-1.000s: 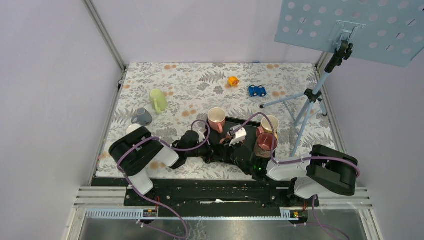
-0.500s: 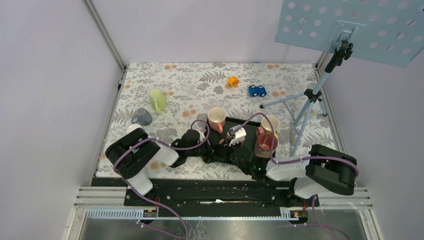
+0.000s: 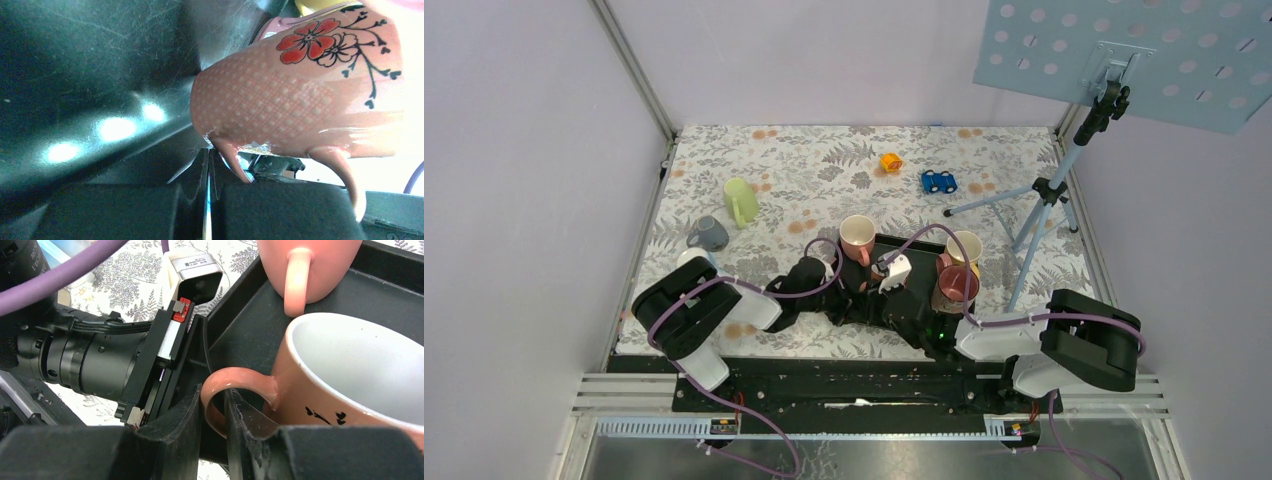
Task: Turn the mug right side up
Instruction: Place the cup on the tray.
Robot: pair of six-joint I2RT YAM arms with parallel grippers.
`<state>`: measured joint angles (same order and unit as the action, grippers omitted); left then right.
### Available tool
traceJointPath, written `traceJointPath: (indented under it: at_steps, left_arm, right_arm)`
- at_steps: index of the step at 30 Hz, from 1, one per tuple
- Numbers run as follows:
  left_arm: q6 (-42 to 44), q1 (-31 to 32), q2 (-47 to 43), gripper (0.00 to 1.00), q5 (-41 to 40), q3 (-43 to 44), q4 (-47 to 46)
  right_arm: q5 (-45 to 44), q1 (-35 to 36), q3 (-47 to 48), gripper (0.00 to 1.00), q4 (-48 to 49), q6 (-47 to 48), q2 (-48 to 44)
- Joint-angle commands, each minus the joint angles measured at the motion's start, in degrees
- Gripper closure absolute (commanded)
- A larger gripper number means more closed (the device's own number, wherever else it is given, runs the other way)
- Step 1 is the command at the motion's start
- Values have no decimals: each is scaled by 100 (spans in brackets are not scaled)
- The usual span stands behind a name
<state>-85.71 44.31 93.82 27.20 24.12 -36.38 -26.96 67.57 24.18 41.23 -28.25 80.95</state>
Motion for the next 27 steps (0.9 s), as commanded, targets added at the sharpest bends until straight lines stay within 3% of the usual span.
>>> traceJointPath:
  at_steps: [1,20,27]
  left_arm:
    - [35,-132,-173,100,-548,424,-616]
    - [295,-131,-160,100,-584,591,-373]
    - [435,-119,-200,100,-636,659,-176]
  right_arm:
    - [379,195,87,71,-500,-298,-34]
    - [152,204,-243,72,-472,-462,-350]
    - [109,204,-487,95,-332,-477,-516]
